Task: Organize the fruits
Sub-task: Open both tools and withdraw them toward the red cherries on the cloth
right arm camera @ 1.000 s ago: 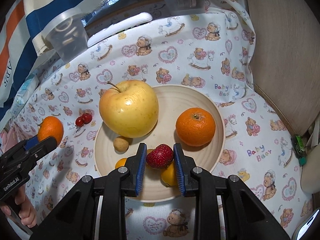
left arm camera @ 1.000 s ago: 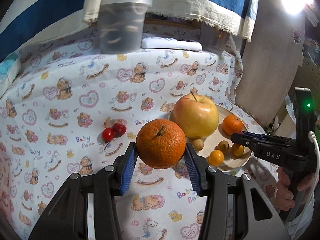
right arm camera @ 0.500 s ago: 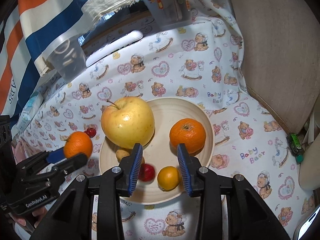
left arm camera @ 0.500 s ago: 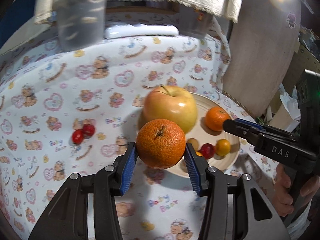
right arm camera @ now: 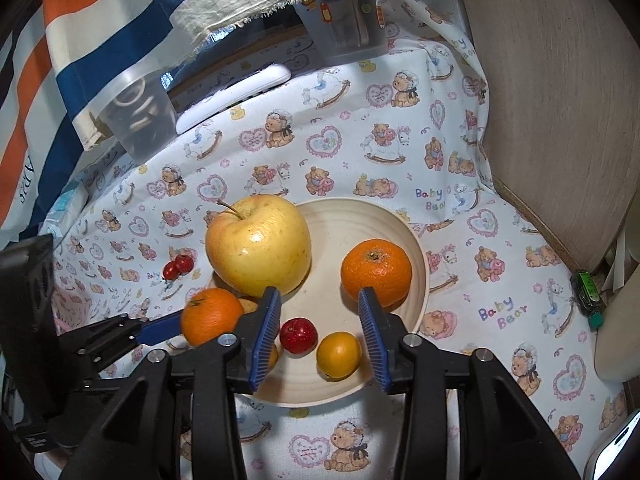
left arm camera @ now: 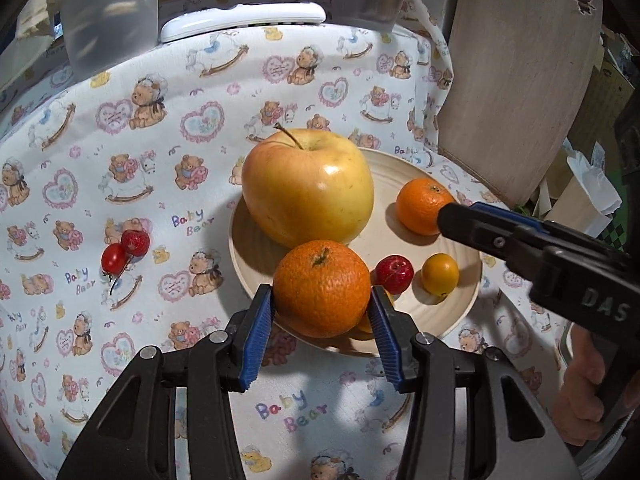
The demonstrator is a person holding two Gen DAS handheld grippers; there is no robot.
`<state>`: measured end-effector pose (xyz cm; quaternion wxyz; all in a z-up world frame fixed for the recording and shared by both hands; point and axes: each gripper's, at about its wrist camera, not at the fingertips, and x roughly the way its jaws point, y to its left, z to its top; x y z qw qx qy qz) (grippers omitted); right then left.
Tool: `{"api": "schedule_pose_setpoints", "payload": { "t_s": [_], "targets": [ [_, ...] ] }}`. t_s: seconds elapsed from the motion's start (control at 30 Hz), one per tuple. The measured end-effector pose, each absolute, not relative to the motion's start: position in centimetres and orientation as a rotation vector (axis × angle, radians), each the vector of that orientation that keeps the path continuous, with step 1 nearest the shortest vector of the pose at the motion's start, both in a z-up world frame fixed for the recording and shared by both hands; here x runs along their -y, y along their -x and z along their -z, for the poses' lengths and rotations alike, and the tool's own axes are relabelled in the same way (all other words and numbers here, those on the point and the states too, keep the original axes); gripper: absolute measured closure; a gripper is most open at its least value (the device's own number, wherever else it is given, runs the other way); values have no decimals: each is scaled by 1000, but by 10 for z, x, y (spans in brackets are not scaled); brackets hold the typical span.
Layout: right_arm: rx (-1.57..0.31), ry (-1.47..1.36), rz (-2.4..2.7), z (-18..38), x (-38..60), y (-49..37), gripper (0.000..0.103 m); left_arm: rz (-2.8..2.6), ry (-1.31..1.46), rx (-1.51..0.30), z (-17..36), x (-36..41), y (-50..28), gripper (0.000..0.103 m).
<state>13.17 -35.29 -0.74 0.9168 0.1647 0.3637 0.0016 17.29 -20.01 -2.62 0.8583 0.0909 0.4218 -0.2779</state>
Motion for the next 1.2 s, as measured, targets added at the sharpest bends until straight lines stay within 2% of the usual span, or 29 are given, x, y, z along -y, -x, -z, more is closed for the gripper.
{"api": "schedule_pose_setpoints", "payload": {
  "t_s": [0.2,0.27,0.33,0.6,0.87,0.9,1.03,1.13,1.2],
  "targets": [
    [-737,-328,9,6,352,-131,50,587,-185,-873,25,198,-171,55],
    [-736,-328,11,6,353,-131,48,580,-188,-851,22,197,-168,44],
    [-731,-327,15,5,353,-131,47,571,-202,-819,17,194,-165,37],
    [-668,-318,18,-1,351,-124,41,515,-195,-749,9,168,-158,31],
    [-593,-256,-1,-9,336,-116,32,427,-129,-525,-1,120,-133,12],
    [-585,-247,-6,-9,334,-116,28,416,-113,-501,-2,115,-131,11],
    [-557,-202,-14,-10,324,-113,27,385,-57,-430,-5,100,-126,10],
    [-534,-164,-24,-10,315,-111,18,347,-53,-362,-7,95,-119,1],
    [-518,-147,-35,-11,311,-108,18,333,-58,-340,-7,94,-116,1]
  ]
}}
